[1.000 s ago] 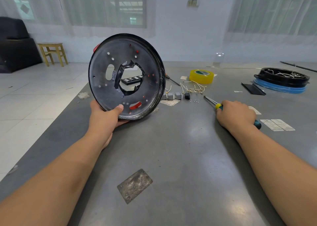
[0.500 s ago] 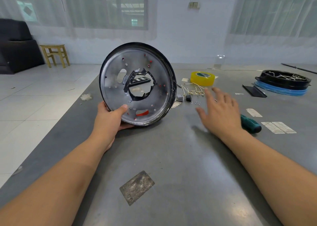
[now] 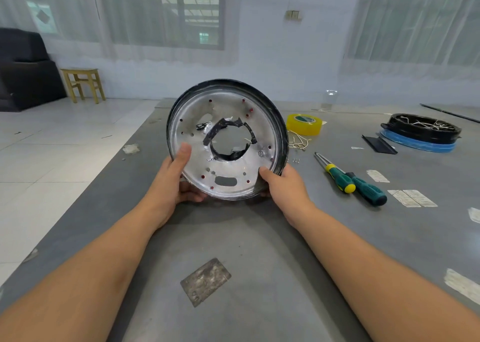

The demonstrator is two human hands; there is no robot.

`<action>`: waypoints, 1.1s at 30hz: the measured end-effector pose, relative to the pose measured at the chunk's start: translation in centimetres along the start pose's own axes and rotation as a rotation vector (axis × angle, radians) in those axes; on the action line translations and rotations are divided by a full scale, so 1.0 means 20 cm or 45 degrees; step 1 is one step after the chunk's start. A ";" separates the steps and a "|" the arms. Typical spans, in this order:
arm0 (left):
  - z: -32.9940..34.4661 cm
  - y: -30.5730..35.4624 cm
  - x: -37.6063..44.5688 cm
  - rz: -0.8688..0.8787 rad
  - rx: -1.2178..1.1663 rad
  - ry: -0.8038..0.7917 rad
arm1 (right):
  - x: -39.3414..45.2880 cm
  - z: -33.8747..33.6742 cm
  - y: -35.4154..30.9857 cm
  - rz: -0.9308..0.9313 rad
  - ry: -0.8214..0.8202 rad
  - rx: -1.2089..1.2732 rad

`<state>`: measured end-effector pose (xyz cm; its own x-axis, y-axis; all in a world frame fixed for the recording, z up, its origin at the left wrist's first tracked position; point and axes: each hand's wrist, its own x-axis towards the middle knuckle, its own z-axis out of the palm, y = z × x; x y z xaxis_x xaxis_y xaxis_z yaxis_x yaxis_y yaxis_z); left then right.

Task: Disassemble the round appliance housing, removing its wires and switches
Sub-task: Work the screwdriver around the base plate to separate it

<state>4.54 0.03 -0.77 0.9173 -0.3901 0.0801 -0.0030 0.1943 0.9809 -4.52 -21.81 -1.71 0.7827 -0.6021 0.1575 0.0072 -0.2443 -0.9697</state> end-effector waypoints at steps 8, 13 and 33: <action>0.00 0.06 -0.04 -0.033 -0.107 0.035 | 0.00 -0.05 -0.01 0.188 0.040 0.169; -0.04 0.04 -0.01 -0.061 -0.140 0.286 | -0.05 -0.16 -0.04 0.307 0.035 0.157; -0.11 0.02 0.02 0.136 -0.090 0.588 | -0.01 -0.57 -0.12 0.164 -0.149 -1.202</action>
<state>5.82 1.94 -0.83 0.9944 0.0726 0.0768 -0.0941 0.2783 0.9559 -11.85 -29.85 2.71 0.8000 -0.5999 -0.0090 -0.5475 -0.7238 -0.4199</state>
